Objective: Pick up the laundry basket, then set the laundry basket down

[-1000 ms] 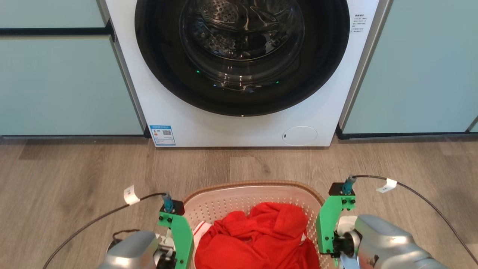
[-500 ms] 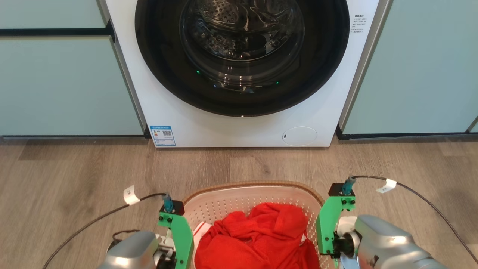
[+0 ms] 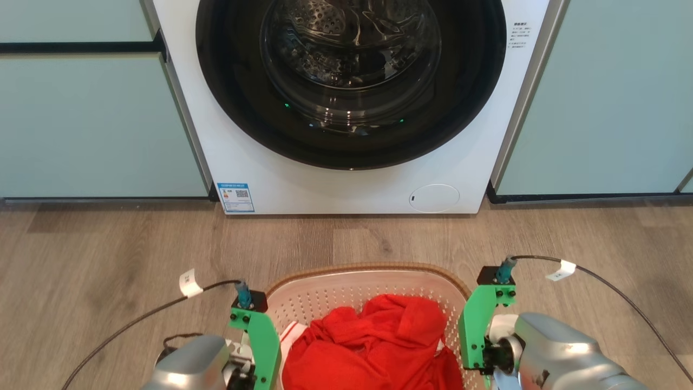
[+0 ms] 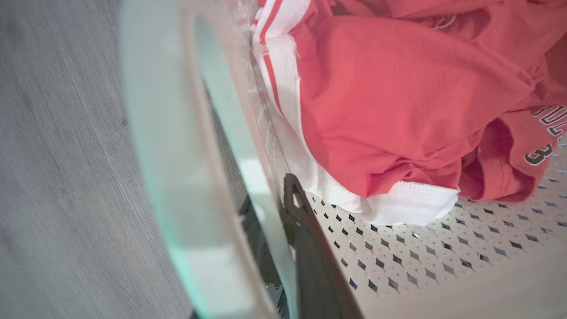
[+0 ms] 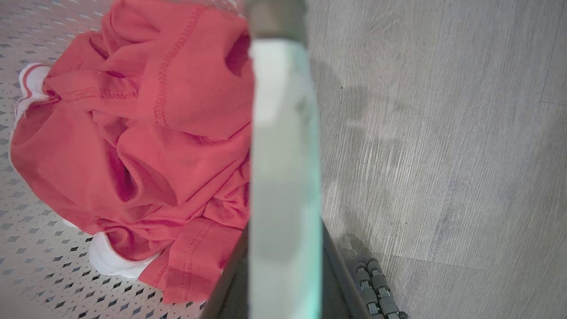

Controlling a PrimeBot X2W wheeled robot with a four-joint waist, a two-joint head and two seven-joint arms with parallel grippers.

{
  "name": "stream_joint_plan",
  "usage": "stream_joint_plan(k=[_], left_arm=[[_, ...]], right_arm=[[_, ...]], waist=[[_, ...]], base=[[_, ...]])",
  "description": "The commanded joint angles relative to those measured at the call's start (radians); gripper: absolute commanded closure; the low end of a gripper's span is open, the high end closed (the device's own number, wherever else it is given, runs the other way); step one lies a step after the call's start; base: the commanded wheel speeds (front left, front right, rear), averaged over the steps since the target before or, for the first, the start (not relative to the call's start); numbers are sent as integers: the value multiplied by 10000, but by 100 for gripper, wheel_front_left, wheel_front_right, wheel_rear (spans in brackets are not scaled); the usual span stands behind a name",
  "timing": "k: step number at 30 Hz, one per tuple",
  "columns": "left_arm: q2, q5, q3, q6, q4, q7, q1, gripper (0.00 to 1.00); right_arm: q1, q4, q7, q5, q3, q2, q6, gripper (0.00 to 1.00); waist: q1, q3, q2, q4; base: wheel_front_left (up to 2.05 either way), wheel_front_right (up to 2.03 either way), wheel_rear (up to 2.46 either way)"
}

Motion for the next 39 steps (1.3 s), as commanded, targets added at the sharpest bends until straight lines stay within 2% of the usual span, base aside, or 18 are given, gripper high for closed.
stream_joint_plan(k=[1, 25, 32, 39], left_arm=[[99, -7, 63, -75, -130, -34, -661, 100], [63, 35, 39, -75, -49, -143, -677, 100], [74, 64, 35, -75, -113, -42, -654, 100], [169, 287, 32, -75, -76, -505, -1220, 100]], right_arm=[[-520, -161, -142, 23, 102, 139, 73, 100], [-602, -74, -387, 169, 235, 139, 73, 100], [-641, -100, -653, 193, 263, 139, 73, 100], [-1153, -164, -1081, 134, 286, 139, 73, 100]], waist=[[0, 5, -1, 0], [0, 607, -1, -24], [0, 1212, -1, -87], [0, 2604, -1, -277]], base=[[0, 0, 0], [0, 0, 0], [0, 0, 0], [0, 0, 0]])
